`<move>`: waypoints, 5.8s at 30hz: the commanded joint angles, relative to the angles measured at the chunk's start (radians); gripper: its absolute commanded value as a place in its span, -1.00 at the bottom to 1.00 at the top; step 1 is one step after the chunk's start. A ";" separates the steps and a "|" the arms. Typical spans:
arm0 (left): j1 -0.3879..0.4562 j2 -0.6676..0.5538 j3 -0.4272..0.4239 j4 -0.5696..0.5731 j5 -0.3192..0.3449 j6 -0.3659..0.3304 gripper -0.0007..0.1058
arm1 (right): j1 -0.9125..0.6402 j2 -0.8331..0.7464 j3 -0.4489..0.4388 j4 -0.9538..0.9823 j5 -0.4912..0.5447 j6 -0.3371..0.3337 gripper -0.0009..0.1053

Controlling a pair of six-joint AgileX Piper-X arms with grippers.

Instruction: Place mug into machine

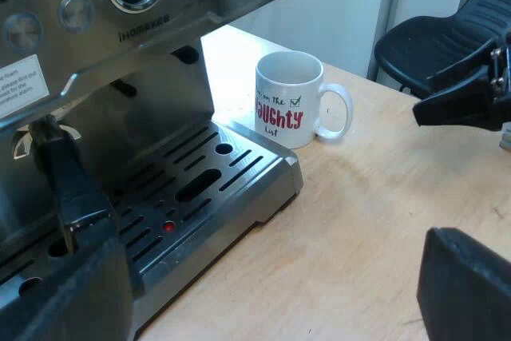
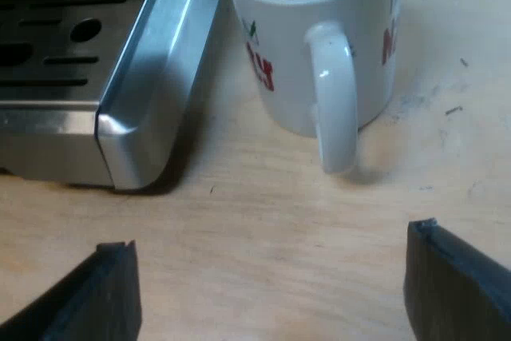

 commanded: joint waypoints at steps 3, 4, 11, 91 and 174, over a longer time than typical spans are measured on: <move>-0.004 -0.002 -0.008 -0.018 0.000 -0.006 0.51 | -0.001 -0.002 0.062 -0.160 -0.002 -0.013 0.33; -0.004 -0.002 -0.008 -0.018 0.000 -0.006 0.51 | -0.001 -0.002 0.071 -0.176 -0.002 -0.013 0.33; -0.004 -0.002 -0.008 -0.018 0.000 -0.006 0.51 | -0.001 -0.002 0.132 -0.297 0.037 -0.013 0.33; -0.004 -0.002 -0.008 -0.018 0.000 -0.004 0.51 | -0.001 0.972 -0.092 -1.009 -0.017 -0.013 -0.39; -0.004 -0.002 -0.008 0.008 0.000 -0.004 0.51 | -0.001 -0.225 -0.212 0.261 -0.389 -0.046 -0.98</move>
